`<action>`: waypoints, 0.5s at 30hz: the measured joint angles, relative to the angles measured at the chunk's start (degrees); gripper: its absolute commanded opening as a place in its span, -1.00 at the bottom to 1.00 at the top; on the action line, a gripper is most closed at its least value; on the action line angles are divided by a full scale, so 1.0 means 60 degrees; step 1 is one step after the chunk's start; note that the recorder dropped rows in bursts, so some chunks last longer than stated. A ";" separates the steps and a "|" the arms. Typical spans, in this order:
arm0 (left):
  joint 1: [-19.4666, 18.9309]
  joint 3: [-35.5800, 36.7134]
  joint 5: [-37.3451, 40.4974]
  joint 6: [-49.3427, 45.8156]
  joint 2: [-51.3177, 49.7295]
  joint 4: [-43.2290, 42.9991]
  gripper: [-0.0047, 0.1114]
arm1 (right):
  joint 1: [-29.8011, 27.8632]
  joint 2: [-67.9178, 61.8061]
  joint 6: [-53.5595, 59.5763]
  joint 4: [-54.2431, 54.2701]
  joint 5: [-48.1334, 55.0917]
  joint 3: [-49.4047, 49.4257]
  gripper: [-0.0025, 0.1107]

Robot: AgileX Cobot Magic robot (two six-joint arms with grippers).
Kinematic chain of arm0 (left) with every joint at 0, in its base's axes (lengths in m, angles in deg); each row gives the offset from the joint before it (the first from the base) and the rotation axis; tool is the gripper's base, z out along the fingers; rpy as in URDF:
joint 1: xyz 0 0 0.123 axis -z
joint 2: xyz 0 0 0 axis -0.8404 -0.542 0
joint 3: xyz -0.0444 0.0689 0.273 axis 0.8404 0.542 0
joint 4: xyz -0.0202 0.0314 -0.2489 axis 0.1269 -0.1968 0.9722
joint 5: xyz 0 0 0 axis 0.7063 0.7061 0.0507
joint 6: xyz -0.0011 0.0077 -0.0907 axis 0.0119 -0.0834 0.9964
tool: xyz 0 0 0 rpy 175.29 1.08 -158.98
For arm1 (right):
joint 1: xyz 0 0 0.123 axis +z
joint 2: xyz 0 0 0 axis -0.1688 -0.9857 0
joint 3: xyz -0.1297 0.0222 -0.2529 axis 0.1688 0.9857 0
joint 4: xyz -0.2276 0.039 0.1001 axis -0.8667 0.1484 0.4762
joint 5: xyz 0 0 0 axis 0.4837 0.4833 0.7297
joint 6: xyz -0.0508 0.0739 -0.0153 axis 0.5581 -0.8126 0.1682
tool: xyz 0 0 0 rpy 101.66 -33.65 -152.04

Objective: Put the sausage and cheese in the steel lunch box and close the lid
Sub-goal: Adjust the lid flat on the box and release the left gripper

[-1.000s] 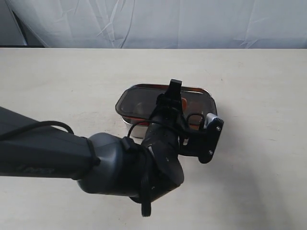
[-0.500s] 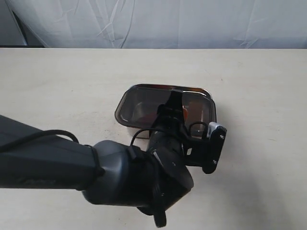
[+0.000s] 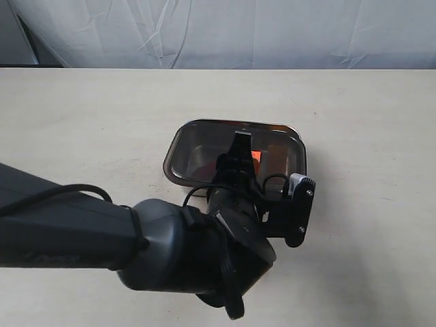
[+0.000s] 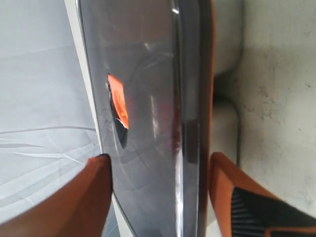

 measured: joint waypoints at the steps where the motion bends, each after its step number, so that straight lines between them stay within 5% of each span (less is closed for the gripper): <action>1: 0.0000 0.0000 0.0081 0.0000 0.0000 0.0048 0.04 | 0.0000 0.0000 0.0000 0.0000 0.0000 0.0000 -0.25; 15: 0.0264 -0.0006 0.0579 -0.0095 0.0103 0.0599 0.04 | 0.0000 0.0000 0.0000 0.0000 -0.0021 0.0000 -0.25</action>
